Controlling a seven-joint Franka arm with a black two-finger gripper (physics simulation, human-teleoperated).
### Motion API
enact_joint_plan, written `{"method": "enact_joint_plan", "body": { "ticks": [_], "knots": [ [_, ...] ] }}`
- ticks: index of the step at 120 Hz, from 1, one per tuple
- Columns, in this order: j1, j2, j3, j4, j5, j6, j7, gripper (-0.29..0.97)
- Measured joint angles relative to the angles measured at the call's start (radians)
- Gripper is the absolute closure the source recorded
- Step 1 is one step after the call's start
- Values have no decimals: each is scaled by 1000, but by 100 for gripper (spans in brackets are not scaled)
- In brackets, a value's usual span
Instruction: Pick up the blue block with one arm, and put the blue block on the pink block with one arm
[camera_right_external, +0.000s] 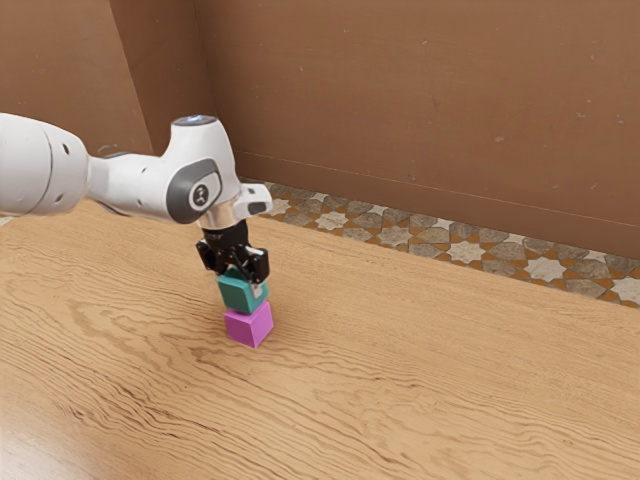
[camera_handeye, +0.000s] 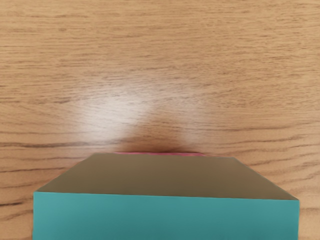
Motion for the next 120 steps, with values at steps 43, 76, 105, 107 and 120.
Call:
{"method": "enact_joint_plan", "body": {
  "ticks": [43, 76, 105, 107, 120],
  "knots": [
    [-1, -36, 0, -45, -9, 4, -10, 30],
    [-1, -33, 2, -44, -6, 1, -18, 30],
    [-1, -29, 3, -40, 0, -3, -16, 30],
    [-1, -29, 3, -40, 0, -4, -16, 30],
    [-1, -27, 3, -37, 1, -5, -12, 30]
  ]
}}
